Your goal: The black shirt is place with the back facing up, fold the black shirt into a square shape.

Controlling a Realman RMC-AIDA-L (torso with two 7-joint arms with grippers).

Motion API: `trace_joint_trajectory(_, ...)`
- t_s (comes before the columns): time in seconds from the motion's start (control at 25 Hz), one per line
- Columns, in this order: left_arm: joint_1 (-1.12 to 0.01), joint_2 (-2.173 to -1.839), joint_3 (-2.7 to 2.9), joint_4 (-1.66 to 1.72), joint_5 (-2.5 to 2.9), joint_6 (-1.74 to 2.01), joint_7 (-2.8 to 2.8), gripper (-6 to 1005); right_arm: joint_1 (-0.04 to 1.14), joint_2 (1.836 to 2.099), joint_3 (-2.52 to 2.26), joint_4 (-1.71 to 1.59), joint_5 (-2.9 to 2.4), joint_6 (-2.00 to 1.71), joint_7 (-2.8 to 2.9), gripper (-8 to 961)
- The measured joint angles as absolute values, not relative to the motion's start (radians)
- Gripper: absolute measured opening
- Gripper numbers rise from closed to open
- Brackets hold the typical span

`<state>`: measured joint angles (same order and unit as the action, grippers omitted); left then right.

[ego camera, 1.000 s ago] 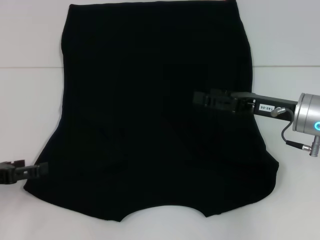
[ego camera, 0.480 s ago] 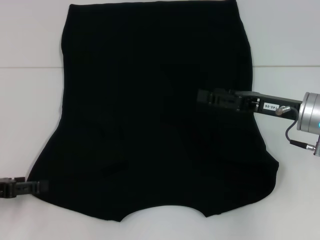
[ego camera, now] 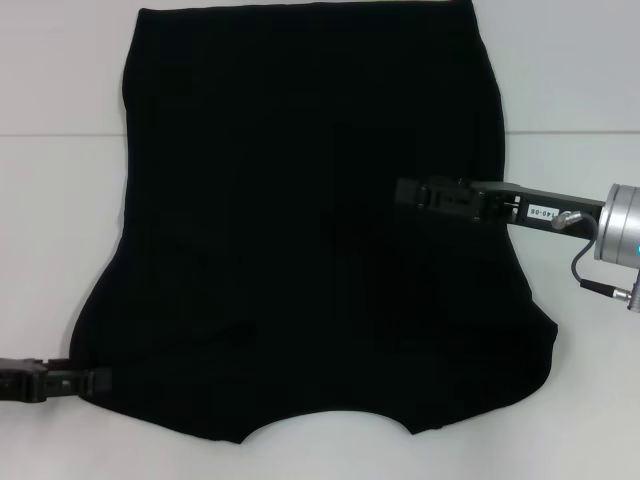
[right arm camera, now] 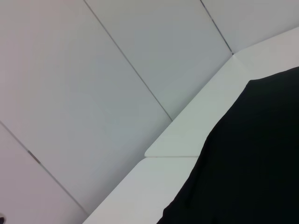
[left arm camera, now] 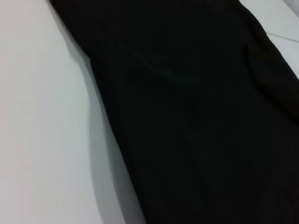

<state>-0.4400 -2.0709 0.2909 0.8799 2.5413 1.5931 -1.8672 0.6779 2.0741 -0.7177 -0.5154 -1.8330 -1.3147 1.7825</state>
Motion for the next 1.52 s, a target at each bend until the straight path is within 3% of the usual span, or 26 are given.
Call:
trace_joint_trajectory(0.2, -0.444, -2.072, 0.310, 0.879, 2.542, 1.581, -1.867, 872, 0.673, 2.075, -0.714, -0.516, -1.833, -1.323, 1.783, 941)
trace_joint_trajectory(0.44, -0.445, -2.068, 0.298, 0.880, 2.542, 1.568, -1.875, 688, 0.672, 2.075, -0.713, -0.515, -1.833, -1.326, 1.783, 941)
trace_joint_trajectory(0.64, -0.445, -2.068, 0.296, 0.879, 2.542, 1.567, -1.877, 453, 0.671, 2.075, -0.714, -0.515, -1.833, -1.327, 1.783, 941)
trace_joint_trajectory(0.88, -0.445, -2.068, 0.296, 0.879, 2.542, 1.566, -1.877, 248, 0.665, 2.075, -0.718, -0.515, -1.833, -1.327, 1.783, 941)
trace_joint_trajectory(1.2, -0.446, -2.068, 0.296, 0.879, 2.541, 1.564, -1.877, 69, 0.643, 2.070, -0.714, -0.521, -1.837, -1.327, 1.783, 942)
trace_joint_trajectory(1.28, -0.446, -2.067, 0.292, 0.881, 2.537, 1.568, -1.879, 24, 0.630, 2.059, -0.713, -0.523, -1.839, -1.329, 1.784, 942)
trace_joint_trajectory(1.52, -0.449, -2.063, 0.267, 0.882, 2.533, 1.605, -1.882, 16, 0.567, 1.997, -0.717, -0.521, -1.869, -1.346, 1.870, 942)
